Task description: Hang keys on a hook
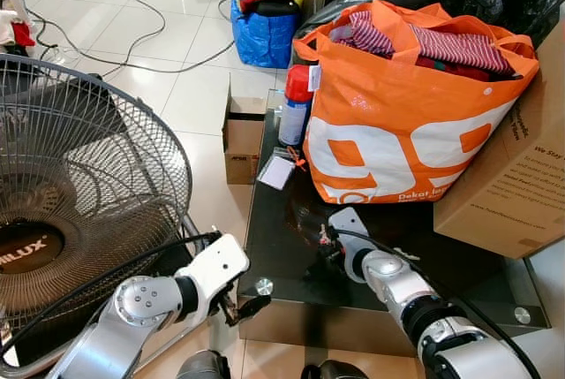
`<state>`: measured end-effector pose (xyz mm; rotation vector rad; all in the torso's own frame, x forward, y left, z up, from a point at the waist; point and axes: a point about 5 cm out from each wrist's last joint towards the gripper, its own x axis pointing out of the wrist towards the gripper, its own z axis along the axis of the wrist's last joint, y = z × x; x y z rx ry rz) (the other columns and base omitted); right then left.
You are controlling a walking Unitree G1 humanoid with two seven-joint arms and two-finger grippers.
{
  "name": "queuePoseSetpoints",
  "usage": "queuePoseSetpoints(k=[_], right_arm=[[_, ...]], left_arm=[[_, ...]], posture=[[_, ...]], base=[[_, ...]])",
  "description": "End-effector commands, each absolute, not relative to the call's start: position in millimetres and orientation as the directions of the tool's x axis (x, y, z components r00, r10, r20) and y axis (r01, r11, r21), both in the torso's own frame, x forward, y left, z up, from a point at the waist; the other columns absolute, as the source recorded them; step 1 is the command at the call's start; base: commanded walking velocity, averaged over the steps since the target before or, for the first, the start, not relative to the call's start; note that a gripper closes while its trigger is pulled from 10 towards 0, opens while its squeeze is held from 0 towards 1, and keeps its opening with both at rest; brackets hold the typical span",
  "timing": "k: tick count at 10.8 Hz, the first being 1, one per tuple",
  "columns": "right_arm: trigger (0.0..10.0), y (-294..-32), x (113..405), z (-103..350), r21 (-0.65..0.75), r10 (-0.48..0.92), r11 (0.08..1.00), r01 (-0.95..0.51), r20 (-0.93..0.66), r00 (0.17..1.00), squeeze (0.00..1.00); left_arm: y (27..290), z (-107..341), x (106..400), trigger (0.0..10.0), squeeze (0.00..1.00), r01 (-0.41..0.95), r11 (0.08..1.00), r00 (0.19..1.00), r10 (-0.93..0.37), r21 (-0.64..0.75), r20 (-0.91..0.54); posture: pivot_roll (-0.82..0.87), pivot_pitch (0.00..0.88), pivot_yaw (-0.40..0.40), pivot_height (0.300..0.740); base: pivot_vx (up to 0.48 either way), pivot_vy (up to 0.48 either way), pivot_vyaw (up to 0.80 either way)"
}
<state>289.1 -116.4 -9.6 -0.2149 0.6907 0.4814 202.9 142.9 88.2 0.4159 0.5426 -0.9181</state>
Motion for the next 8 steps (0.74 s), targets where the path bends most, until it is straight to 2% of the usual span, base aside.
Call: queuePoseSetpoints(k=[1,5,8], right_arm=[[10.0,-118.7,288.6,-10.7,-0.039,0.347,0.869,-0.493,-0.662,0.664,0.0],[6.2,-115.7,286.1,-12.9,-0.034,0.344,0.873,-0.486,-0.662,0.666,0.0],[4.3,-113.2,285.2,-13.0,-0.027,0.351,0.873,-0.487,-0.659,0.666,0.0]], left_arm=[[139.8,87.3,202.5,10.0,0.0,0.84,0.532,0.482,-0.635,0.11,-0.604],[140.4,88.0,202.0,10.0,0.0,0.839,0.532,0.481,-0.634,0.11,-0.606],[140.4,88.4,201.7,10.0,0.0,0.84,0.531,0.479,-0.634,0.109,-0.607]], posture=[[-0.05,0.087,-0.083,0.74],[-0.04,0.094,-0.084,0.74],[-0.04,0.099,-0.082,0.74]], base=[[0.0,0.0,0.0],[0.0,0.0,0.0],[0.0,0.0,0.0]])
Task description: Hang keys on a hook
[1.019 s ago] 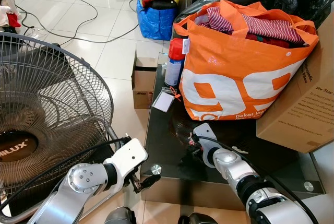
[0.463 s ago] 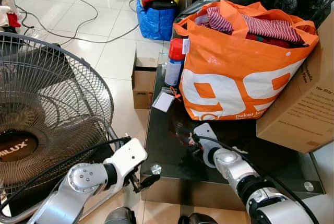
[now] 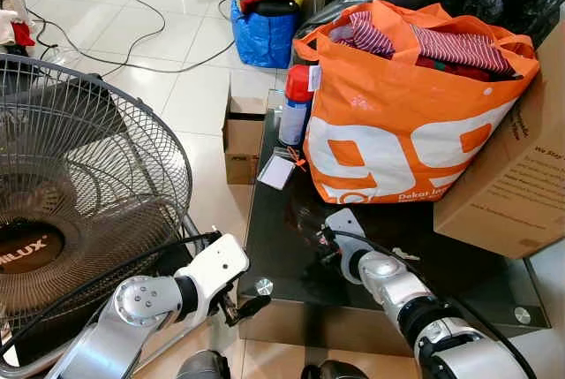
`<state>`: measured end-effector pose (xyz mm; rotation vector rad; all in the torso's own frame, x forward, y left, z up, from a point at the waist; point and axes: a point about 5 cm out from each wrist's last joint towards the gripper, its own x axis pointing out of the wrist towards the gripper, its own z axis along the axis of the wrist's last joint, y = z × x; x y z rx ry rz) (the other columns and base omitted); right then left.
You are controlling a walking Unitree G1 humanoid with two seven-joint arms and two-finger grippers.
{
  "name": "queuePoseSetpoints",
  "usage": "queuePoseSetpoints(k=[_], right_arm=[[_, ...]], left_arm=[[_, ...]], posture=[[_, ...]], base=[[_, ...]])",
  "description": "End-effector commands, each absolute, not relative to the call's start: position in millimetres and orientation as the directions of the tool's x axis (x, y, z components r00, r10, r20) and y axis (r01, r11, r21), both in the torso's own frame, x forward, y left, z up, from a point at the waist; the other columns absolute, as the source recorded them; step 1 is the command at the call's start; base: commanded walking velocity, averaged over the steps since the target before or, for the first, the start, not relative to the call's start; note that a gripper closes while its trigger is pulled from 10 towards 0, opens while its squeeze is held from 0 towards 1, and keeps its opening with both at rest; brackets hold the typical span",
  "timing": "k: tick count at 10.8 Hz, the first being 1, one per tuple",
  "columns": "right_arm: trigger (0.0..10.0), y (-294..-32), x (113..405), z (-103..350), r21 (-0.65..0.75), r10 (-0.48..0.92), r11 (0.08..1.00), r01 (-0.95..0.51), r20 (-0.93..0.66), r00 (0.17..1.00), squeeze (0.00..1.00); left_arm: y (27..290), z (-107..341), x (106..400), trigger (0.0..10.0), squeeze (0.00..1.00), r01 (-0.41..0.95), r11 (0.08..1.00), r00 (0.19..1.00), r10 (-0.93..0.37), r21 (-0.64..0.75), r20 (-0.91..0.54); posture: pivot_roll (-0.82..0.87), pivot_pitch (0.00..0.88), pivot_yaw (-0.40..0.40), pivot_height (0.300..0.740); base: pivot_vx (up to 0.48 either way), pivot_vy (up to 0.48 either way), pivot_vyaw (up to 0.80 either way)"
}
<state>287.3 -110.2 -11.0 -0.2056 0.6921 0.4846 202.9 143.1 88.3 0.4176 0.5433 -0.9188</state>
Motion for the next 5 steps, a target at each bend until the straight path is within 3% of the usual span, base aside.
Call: queuePoseSetpoints(k=[1,2,3,4,5], right_arm=[[3.6,-113.1,284.7,-13.3,-0.025,0.352,0.873,-0.487,-0.659,0.665,0.0],[3.3,-113.0,284.3,-13.6,-0.025,0.353,0.872,-0.489,-0.659,0.664,0.0],[1.9,-113.2,284.1,-13.7,-0.024,0.354,0.872,-0.49,-0.66,0.663,0.0],[1.2,-113.3,284.2,-13.7,-0.024,0.354,0.871,-0.49,-0.66,0.663,0.0],[0.9,-113.6,284.5,-13.5,-0.025,0.354,0.871,-0.49,-0.66,0.663,0.0]], left_arm=[[140.1,88.4,201.7,10.0,0.0,0.841,0.53,0.478,-0.635,0.109,-0.607],[140.3,88.2,201.4,10.0,0.0,0.841,0.53,0.478,-0.635,0.108,-0.607],[140.6,88.2,201.5,10.0,0.0,0.841,0.53,0.478,-0.634,0.109,-0.608],[140.7,88.1,201.4,10.0,0.0,0.841,0.53,0.478,-0.634,0.109,-0.608],[140.6,87.9,201.7,10.0,0.0,0.841,0.53,0.478,-0.634,0.108,-0.608]], posture=[[-0.04,0.101,-0.082,0.74],[-0.04,0.101,-0.082,0.74],[-0.04,0.102,-0.083,0.74],[-0.04,0.103,-0.084,0.74],[-0.04,0.103,-0.083,0.74]], base=[[0.0,0.0,0.0],[0.0,0.0,0.0],[0.0,0.0,0.0],[0.0,0.0,0.0],[0.0,0.0,0.0]])
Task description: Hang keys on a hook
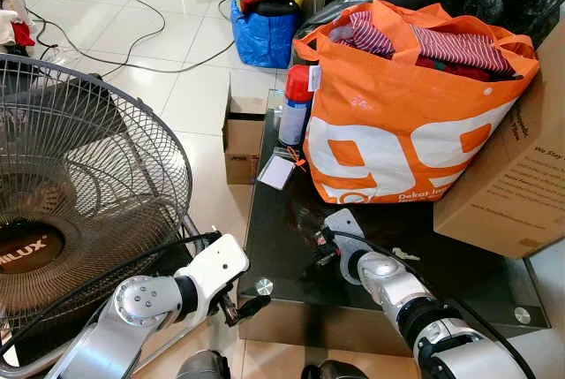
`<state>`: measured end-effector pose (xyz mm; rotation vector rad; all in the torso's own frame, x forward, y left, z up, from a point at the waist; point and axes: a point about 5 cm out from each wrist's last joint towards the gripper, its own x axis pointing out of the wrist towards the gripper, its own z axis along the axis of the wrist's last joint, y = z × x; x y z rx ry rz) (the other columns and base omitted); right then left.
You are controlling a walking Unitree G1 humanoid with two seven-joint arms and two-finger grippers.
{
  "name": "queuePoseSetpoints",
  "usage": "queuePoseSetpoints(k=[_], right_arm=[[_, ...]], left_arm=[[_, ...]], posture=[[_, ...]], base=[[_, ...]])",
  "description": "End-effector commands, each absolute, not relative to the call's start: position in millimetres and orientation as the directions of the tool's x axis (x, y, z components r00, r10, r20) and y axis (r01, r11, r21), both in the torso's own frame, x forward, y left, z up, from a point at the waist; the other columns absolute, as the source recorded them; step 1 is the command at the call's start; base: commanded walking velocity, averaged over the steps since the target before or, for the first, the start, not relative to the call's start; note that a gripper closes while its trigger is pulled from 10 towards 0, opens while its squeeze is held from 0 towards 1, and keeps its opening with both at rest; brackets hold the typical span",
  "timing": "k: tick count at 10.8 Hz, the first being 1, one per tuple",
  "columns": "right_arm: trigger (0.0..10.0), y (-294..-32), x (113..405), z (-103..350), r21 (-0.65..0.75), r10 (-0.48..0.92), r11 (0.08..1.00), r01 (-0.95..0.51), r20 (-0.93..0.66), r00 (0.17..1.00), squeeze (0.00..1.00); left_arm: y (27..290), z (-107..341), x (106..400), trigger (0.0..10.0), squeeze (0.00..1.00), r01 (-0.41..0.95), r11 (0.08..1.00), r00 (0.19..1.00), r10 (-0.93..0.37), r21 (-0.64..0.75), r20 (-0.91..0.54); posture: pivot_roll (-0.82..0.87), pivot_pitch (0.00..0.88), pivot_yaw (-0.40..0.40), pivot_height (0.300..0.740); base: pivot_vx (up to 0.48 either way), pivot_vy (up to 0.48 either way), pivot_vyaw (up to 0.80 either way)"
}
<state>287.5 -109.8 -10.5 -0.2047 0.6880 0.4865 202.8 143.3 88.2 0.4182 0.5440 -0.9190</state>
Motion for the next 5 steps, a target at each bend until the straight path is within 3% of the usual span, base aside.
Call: queuePoseSetpoints(k=[1,3,5], right_arm=[[0.7,-114.0,284.5,-13.5,-0.026,0.354,0.871,-0.49,-0.66,0.663,0.0],[0.0,-115.1,284.1,-13.8,-0.029,0.35,0.872,-0.489,-0.661,0.664,0.0],[0.0,-120.3,288.3,-7.2,-0.044,0.356,0.87,-0.491,-0.633,0.687,0.0]], left_arm=[[140.4,87.9,202.0,10.0,0.0,0.841,0.529,0.477,-0.634,0.108,-0.608],[140.2,87.9,202.6,10.0,0.0,0.843,0.527,0.476,-0.635,0.109,-0.608],[139.3,88.0,204.4,10.0,0.0,0.841,0.528,0.481,-0.636,0.115,-0.604]], posture=[[-0.04,0.103,-0.081,0.74],[-0.04,0.101,-0.077,0.74],[-0.05,0.082,-0.077,0.74]], base=[[0.0,0.0,0.0],[0.0,0.0,0.0],[0.0,0.0,0.0]])
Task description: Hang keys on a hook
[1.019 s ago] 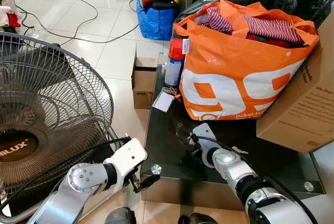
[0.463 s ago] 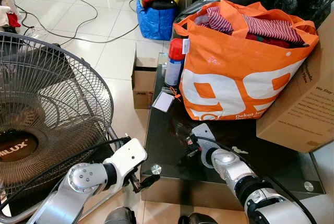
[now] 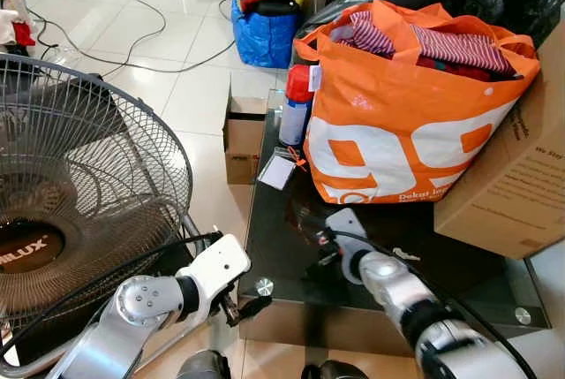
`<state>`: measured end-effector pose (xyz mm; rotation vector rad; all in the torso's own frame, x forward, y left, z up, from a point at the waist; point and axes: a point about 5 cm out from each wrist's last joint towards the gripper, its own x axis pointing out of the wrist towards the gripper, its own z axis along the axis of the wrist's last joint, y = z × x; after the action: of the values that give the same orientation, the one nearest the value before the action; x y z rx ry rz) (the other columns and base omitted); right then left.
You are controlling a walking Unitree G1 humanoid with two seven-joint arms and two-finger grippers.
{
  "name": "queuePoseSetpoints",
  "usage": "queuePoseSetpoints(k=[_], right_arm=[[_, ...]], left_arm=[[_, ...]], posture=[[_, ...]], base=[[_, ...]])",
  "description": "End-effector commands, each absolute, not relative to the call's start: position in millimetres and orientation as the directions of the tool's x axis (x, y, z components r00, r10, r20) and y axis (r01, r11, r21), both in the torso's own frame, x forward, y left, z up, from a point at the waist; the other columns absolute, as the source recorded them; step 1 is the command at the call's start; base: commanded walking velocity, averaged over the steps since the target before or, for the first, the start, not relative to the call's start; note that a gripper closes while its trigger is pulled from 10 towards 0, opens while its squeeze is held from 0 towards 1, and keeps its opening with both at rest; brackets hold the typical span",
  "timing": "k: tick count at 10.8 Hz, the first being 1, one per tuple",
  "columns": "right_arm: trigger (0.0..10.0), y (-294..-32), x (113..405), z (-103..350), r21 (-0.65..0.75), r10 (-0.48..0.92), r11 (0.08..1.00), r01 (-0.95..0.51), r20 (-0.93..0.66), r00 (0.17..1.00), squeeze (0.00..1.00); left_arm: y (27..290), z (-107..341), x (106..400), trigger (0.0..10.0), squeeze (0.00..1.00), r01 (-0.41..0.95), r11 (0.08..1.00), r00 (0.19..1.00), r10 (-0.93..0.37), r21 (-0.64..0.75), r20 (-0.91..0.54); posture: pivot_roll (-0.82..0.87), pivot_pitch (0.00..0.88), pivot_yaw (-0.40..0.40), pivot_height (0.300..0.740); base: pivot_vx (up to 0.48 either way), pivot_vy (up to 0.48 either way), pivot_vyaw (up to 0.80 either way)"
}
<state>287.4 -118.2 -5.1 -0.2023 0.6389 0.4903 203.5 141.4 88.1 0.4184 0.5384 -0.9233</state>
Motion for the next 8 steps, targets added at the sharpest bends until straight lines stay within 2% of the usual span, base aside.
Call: queuePoseSetpoints(k=[1,3,5,6,7,8], right_arm=[[0.0,-128,292,5,-0.025,0.38,0.875,-0.484,-0.583,0.718,0.0],[0.0,-149,291,28,0.012,0.38,0.901,-0.433,-0.5,0.778,0.0],[0.0,-168,279,56,0.05,0.338,0.935,-0.35,-0.42,0.842,0.0],[0.0,-175,270,73,0.073,0.298,0.953,-0.293,-0.365,0.882,0.0],[0.0,-181,259,90,0.098,0.232,0.972,-0.212,-0.305,0.924,0.0],[0.0,-184,249,104,0.121,0.169,0.982,-0.142,-0.252,0.953,0.0]], left_arm=[[140,89,206,10.0,0.0,0.827,0.547,0.507,-0.631,0.126,-0.587],[140,91,213,10.0,0.0,0.787,0.601,0.568,-0.614,0.143,-0.548],[141,100,227,10.0,0.0,0.691,0.698,0.692,-0.562,0.19,-0.453],[144,109,241,10.0,0.0,0.583,0.786,0.791,-0.49,0.207,-0.367],[146,117,250,10.0,0.0,0.51,0.839,0.842,-0.442,0.189,-0.31],[144,124,253,10.0,0.0,0.483,0.859,0.859,-0.428,0.167,-0.282]], posture=[[-0.06,0.068,-0.078,0.74],[-0.06,0.021,-0.076,0.74],[-0.07,0.0,-0.066,0.74],[-0.07,0.0,-0.05,0.74],[-0.06,0.0,-0.038,0.74],[-0.06,0.0,-0.034,0.74]], base=[[0.0,0.0,0.0],[0.0,0.0,0.0],[0.0,0.0,0.0],[0.0,0.0,0.0],[0.0,0.0,0.0],[0.0,0.0,0.0]])
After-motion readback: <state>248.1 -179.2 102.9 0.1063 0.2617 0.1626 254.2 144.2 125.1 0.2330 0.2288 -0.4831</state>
